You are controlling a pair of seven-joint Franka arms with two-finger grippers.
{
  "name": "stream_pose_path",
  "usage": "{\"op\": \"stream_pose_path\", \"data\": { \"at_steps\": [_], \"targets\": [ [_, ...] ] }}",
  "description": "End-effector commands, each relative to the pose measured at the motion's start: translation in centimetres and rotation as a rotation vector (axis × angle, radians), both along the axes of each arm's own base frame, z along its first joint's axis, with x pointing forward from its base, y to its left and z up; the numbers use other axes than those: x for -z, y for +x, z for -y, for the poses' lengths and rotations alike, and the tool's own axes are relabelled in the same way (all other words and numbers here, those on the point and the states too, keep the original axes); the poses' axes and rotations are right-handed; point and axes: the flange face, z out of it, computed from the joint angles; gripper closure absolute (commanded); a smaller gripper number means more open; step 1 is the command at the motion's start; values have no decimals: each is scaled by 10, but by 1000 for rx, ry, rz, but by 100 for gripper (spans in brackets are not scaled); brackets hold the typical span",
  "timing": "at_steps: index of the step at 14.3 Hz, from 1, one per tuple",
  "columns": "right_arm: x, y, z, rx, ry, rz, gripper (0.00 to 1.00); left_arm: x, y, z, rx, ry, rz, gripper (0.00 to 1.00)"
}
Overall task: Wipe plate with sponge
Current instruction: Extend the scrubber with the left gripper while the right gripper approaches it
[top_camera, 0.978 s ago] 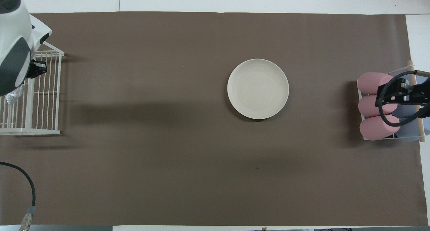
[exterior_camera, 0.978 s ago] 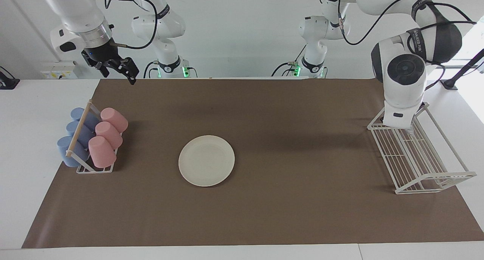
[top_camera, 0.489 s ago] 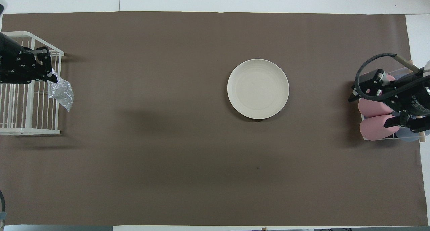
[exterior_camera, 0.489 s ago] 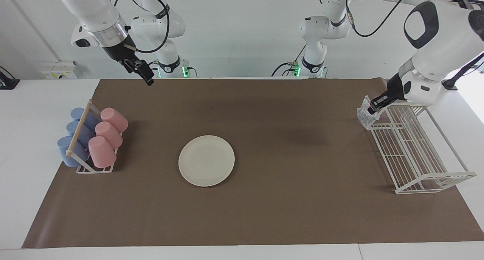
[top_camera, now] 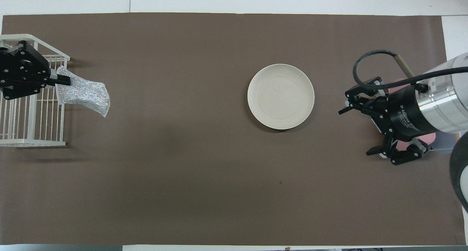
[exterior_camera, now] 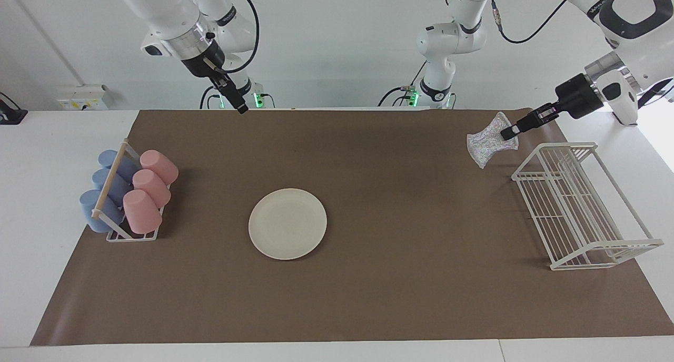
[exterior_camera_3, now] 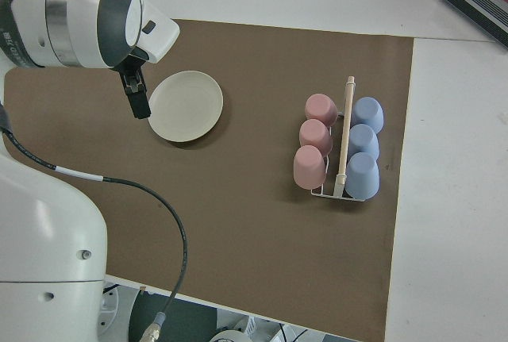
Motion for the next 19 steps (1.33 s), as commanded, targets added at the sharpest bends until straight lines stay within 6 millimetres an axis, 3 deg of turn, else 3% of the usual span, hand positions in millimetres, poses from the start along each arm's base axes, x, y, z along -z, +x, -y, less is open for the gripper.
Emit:
{"op": "stream_pose_path", "data": {
  "at_steps": [1, 6, 8, 11, 14, 17, 19],
  "targets": [
    [-3, -17, -32, 110, 16, -34, 0, 32, -51, 9, -8, -156, 50, 100],
    [1, -48, -121, 201, 42, 31, 0, 67, -105, 30, 11, -385, 115, 100],
    [12, -61, -139, 201, 55, 57, 0, 82, -120, 48, 34, -468, 146, 100],
    [19, -62, -153, 227, 80, 80, 0, 108, -133, 62, 69, -558, 186, 100],
    [23, -62, -194, 399, 156, 77, 0, 145, -150, 77, 110, -645, 247, 100],
    [42, -86, -230, 482, 203, 70, 0, 170, -165, 88, 110, -721, 273, 100],
    [55, -103, -252, 472, 197, 50, 0, 174, -171, 90, 87, -790, 298, 100]
  ]
}}
